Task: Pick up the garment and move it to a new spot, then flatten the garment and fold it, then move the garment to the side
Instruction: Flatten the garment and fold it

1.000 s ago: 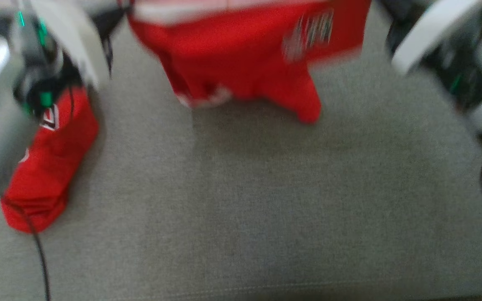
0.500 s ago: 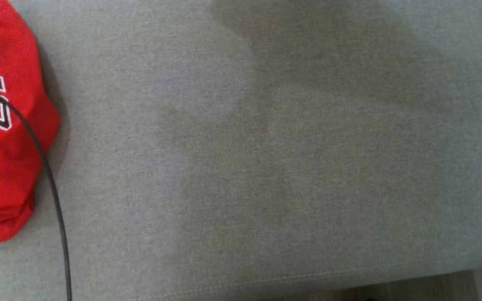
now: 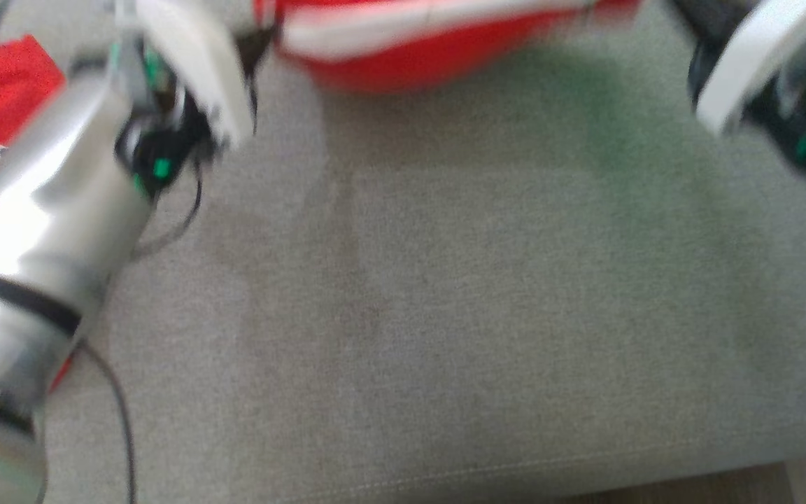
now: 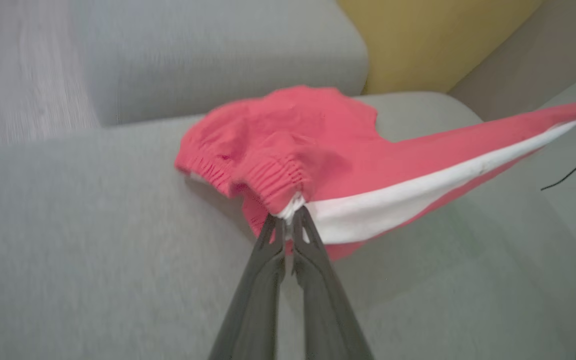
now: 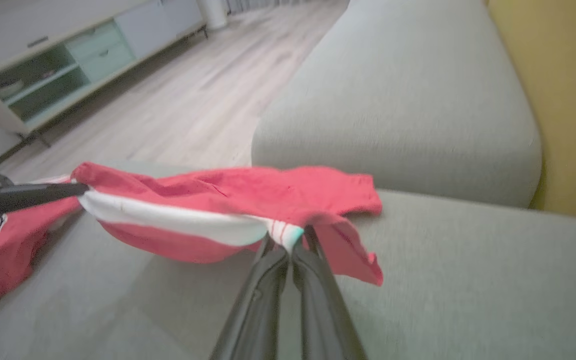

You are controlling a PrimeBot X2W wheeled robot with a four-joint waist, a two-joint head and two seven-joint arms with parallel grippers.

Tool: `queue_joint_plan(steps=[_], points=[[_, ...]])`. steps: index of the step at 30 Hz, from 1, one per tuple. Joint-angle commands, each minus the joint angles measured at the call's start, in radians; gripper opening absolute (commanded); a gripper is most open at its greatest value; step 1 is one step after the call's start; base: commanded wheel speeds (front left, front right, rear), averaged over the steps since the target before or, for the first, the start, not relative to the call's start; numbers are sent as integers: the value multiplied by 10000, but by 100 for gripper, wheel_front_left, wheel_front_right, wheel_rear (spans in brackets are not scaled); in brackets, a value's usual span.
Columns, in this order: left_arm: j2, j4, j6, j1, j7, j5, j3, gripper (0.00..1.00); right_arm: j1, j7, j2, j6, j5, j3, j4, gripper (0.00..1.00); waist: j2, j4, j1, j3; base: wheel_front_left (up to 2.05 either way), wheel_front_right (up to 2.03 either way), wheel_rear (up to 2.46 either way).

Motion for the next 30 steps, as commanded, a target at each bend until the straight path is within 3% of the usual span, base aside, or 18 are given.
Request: queue_joint_plan(steps=[1,9,13,16,21,26,30], points=[[570,-402,2,-299,443,-380,255,0,170,316,-429,75,222,78,-337,0,0,-46,-1,-520,0,0,0],[1290,-1830,1,1904,2572,-1878,-432,0,1934,2321,-1314,75,1023,1103,-1542,0,0,-81,-1,-2146,0,0,0],[1881,-3197,18,3156,3928,-2656,-926,0,3064,4003,-2261,75,1254,1315,-2838,0,0,-80,-1,-2996,0,0,0],[2237,-4173,323,3681,4538,-3110,-1074,0,3623,4783,-3031,75,1583,1342,-3785,0,0,-16,-1,-3272,0,0,0],[2774,-5665,1050,3837,5341,-4113,-763,0,3691,5208,-4025,75,2002,971,-4714,0,0,154,-1,-3040,0,0,0],[3285,-6079,1511,3026,6407,-5047,-160,0,3002,5476,-3920,75,2384,283,-4301,0,0,435,-1,-2139,0,0,0],[3260,-5856,1862,2157,6909,-5308,194,0,2094,5980,-3505,75,2618,-197,-3343,0,0,747,-1,-1275,0,0,0]])
